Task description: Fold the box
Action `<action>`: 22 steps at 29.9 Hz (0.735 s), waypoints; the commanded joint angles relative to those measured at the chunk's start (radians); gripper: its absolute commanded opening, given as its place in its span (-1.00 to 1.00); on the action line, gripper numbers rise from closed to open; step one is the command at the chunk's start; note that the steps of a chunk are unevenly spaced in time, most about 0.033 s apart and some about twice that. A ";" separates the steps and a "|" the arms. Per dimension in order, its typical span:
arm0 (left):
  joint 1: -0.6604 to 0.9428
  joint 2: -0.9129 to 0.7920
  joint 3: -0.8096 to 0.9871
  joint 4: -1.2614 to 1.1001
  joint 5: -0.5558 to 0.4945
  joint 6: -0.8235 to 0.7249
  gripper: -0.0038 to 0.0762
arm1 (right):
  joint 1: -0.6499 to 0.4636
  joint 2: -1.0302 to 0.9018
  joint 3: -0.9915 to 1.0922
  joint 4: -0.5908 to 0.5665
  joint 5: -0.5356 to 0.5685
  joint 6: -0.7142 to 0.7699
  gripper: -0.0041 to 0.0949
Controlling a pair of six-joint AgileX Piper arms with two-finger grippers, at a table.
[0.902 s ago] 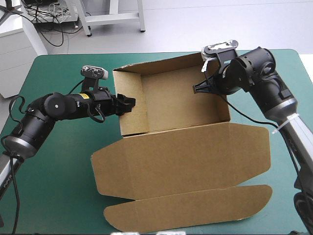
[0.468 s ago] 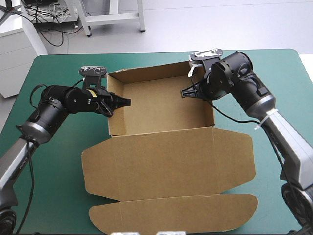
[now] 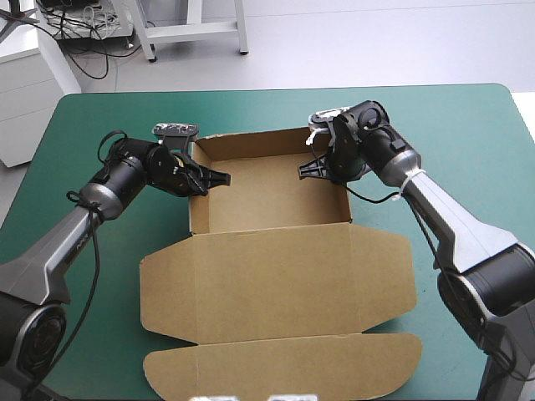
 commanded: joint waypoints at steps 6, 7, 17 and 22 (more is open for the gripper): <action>-0.023 0.084 -0.054 -0.020 -0.071 0.021 -0.93 | -0.074 0.053 -0.032 0.160 -0.115 -0.115 -0.95; -0.023 0.098 -0.054 -0.020 -0.074 0.021 -0.93 | -0.074 0.065 -0.032 0.156 -0.117 -0.130 -0.95; -0.023 0.185 -0.058 0.000 -0.058 0.038 -0.92 | -0.080 0.148 -0.032 0.149 -0.121 -0.137 -0.95; -0.023 0.181 -0.087 0.002 -0.009 0.095 -0.75 | -0.080 0.144 -0.034 0.160 -0.104 -0.158 -0.72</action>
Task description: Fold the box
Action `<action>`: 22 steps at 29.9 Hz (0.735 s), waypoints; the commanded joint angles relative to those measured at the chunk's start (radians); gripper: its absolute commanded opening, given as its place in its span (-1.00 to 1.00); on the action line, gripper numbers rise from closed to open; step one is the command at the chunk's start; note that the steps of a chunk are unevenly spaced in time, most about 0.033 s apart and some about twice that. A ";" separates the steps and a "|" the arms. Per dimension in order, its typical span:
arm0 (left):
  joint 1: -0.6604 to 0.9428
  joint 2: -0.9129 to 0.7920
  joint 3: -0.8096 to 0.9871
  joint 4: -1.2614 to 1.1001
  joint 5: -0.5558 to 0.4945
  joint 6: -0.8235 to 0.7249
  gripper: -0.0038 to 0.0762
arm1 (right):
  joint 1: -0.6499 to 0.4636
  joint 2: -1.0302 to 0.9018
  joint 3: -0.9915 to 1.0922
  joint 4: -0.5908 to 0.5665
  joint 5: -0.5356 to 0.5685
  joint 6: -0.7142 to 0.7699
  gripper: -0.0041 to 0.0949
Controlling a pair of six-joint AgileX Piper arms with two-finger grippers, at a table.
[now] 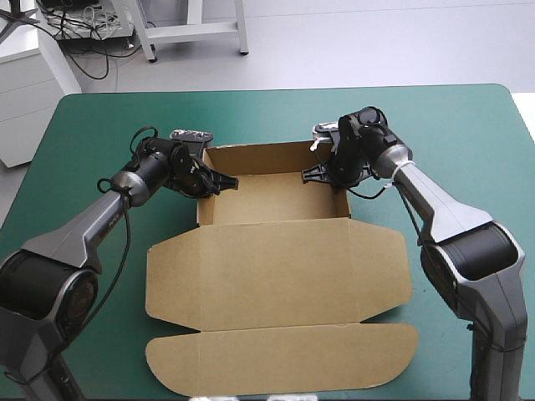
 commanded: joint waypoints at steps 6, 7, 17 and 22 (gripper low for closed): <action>-0.022 -0.006 -0.095 0.015 0.109 0.079 -0.16 | 0.006 -0.022 -0.043 0.036 0.011 -0.051 -0.11; -0.022 -0.006 -0.108 0.024 0.129 0.079 -0.06 | 0.006 -0.022 -0.057 0.036 0.026 -0.051 -0.06; -0.020 -0.008 -0.244 0.043 0.268 0.062 0.11 | 0.003 -0.030 -0.198 0.009 0.114 -0.047 -0.06; -0.020 -0.028 -0.303 0.049 0.303 0.062 0.11 | 0.003 -0.056 -0.213 0.002 0.114 -0.047 -0.06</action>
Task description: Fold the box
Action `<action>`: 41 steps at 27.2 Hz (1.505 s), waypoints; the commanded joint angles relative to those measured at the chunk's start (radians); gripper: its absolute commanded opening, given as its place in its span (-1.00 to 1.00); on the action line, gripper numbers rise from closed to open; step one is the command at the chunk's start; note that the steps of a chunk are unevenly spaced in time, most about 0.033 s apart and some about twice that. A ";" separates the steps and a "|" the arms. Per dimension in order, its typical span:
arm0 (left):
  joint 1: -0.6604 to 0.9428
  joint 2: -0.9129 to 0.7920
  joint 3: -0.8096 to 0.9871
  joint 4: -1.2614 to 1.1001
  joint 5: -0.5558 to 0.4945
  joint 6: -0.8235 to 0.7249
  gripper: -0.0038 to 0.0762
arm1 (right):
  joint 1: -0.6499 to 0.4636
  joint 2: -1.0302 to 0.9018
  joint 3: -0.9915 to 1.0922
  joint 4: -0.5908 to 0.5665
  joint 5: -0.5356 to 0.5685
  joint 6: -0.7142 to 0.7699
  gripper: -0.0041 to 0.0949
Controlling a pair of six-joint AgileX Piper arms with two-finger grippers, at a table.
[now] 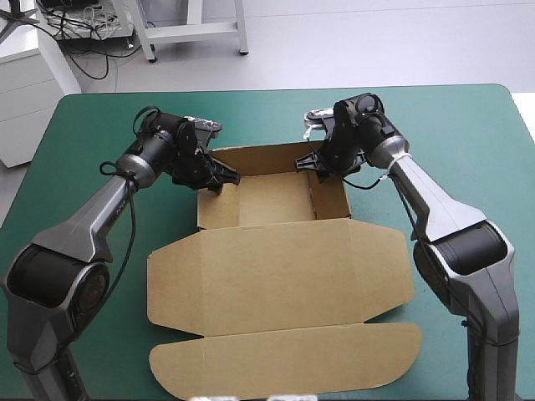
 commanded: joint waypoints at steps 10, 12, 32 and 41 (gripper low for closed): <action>-0.004 -0.191 -0.188 0.111 0.168 0.008 0.11 | -0.003 -0.215 -0.038 -0.059 0.021 -0.006 -0.06; -0.004 -0.235 -0.200 0.129 0.168 0.010 0.10 | -0.003 -0.238 -0.038 -0.064 0.021 -0.002 -0.06; -0.004 -0.992 0.009 0.129 0.045 0.166 -0.93 | -0.003 -0.214 0.030 -0.101 0.021 0.004 -0.06; -0.004 -1.637 0.750 0.226 -0.104 -0.001 -0.93 | -0.003 -0.086 0.033 -0.052 0.021 0.003 -0.07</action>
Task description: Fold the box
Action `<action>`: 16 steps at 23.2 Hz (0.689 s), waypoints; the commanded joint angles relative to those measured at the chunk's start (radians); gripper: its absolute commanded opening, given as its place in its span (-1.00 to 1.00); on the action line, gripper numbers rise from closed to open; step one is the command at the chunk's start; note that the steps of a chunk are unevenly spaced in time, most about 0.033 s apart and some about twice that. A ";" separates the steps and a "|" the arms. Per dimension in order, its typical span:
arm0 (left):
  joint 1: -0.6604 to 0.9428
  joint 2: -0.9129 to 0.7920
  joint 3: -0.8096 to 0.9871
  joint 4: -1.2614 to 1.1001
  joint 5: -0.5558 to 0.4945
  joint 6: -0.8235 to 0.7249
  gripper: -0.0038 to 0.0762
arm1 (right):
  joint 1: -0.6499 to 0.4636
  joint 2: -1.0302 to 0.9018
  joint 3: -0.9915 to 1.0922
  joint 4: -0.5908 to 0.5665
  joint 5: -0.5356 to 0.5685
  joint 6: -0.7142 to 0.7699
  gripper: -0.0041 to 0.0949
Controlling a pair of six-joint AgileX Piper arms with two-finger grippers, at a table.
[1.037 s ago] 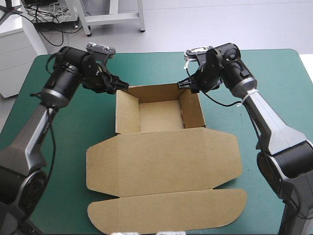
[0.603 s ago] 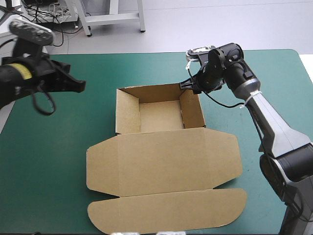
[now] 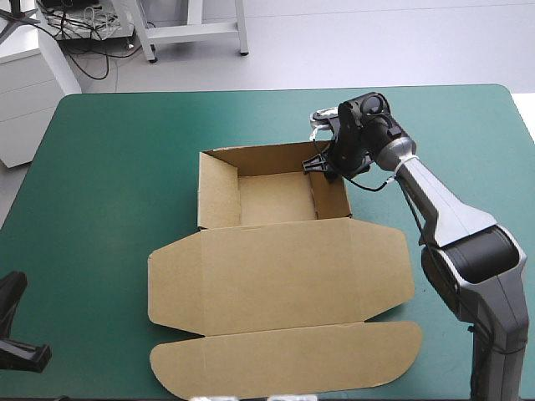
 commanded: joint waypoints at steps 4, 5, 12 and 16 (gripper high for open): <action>-0.004 -0.228 0.258 0.025 -0.098 -0.089 -0.93 | -0.003 -0.004 -0.024 0.017 0.015 0.000 -0.23; -0.004 -0.274 0.299 0.023 -0.098 -0.089 -0.93 | -0.003 0.001 -0.024 0.017 0.015 0.006 -0.40; -0.004 -0.354 0.407 0.016 -0.085 -0.093 -0.93 | -0.016 0.011 -0.026 -0.040 0.015 0.006 -0.96; -0.004 -0.354 0.430 0.015 -0.087 -0.095 -0.93 | -0.102 0.011 -0.026 -0.044 0.015 -0.028 -0.96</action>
